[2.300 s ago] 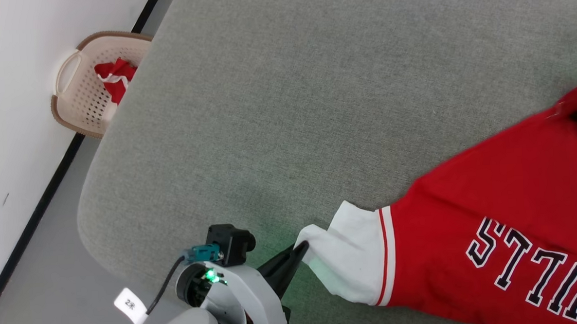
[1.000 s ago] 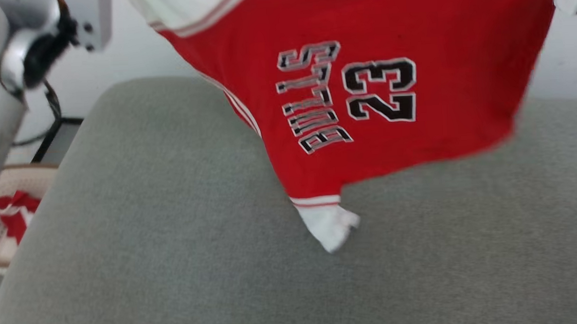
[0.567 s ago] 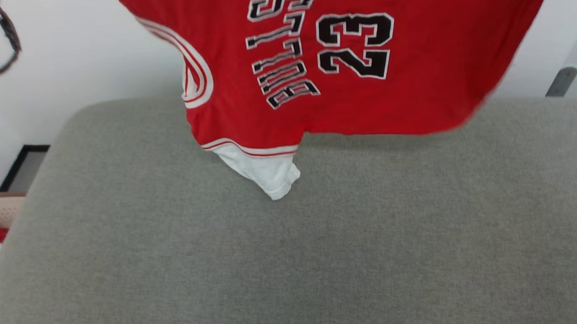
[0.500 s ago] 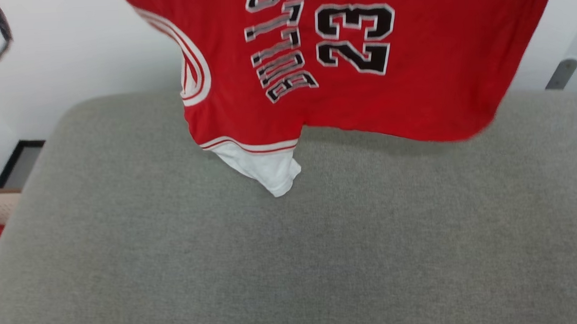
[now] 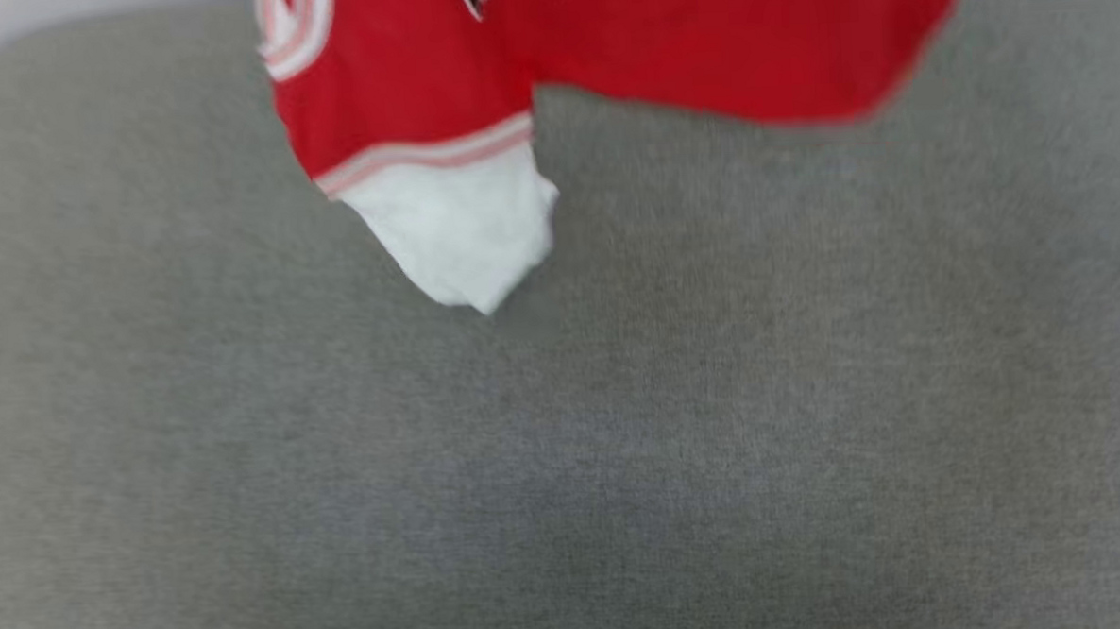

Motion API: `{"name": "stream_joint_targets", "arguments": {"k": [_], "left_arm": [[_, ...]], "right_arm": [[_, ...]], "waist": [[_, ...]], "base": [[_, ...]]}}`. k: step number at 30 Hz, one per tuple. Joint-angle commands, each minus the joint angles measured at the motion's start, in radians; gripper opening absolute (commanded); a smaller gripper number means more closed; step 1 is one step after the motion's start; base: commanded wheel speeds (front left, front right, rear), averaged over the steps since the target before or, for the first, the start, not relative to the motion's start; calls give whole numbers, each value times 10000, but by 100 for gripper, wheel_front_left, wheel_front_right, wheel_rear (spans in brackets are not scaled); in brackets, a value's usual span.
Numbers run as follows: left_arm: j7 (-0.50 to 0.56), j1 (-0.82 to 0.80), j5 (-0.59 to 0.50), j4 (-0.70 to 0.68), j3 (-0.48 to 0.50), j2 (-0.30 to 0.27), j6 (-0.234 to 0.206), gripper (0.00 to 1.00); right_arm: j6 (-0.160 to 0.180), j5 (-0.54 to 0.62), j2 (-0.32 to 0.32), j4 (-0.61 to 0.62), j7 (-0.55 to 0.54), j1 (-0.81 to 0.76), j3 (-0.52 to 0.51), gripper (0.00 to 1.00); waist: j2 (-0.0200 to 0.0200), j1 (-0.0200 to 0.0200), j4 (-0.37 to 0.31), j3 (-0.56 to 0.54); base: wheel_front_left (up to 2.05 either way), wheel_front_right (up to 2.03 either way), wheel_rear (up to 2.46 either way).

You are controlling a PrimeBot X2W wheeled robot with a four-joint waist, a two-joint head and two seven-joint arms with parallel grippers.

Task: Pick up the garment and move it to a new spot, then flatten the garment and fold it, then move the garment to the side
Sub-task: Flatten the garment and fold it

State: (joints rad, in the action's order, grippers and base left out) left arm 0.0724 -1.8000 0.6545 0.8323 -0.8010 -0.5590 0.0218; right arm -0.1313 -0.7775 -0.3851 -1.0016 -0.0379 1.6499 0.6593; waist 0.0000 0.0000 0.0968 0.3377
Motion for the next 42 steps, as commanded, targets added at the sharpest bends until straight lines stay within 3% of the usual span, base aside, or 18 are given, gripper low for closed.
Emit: {"name": "stream_joint_targets", "arguments": {"k": [1,4,6,9,12,20,26,34,37,42], "left_arm": [[-335,-399,-180,45,37,113,-118,0],[-1386,-1322,-477,266,174,407,-322,0],[-2224,-1880,-678,412,271,539,-476,0],[-3058,-2485,-710,517,501,861,-472,0],[-3310,-2499,-660,458,689,1071,-139,0],[-3362,-227,-887,-562,1980,1258,20,0],[-3367,1702,-955,-23,2068,1722,601,0],[-3329,3251,-658,151,1615,2002,1042,0],[-3037,4010,-324,-155,1039,1894,1079,0],[-2317,5698,552,-1572,-64,1159,1084,0]], "right_arm": [[10,310,-8,-165,418,450,-97,0],[10,1185,321,-1058,2192,1164,-440,0],[10,1765,426,-1479,2806,1720,-676,0],[10,2683,247,-1495,3020,2418,-1209,0],[10,3674,38,-867,3016,2072,-1923,0],[10,5134,301,-1019,3024,448,-2923,0],[10,4979,397,-1859,2994,-448,-2853,0],[10,4208,16,-1930,2870,-1411,-2376,0],[10,3723,-57,-1680,2743,-2136,-2007,0],[10,2705,-384,-703,2538,-3698,-1293,0]], "waist": [[0,0,-565,1749],[0,0,-505,2526],[0,0,-394,3021],[0,0,-135,3695],[0,0,164,4316],[0,0,802,4500],[0,0,1222,3822],[0,0,1705,2757],[0,0,1760,2247],[0,0,1651,1334]], "base": [[0,0,0],[0,0,0],[0,0,0],[0,0,0],[0,0,0],[0,0,0],[0,0,0],[0,0,0],[0,0,0],[0,0,0]]}}
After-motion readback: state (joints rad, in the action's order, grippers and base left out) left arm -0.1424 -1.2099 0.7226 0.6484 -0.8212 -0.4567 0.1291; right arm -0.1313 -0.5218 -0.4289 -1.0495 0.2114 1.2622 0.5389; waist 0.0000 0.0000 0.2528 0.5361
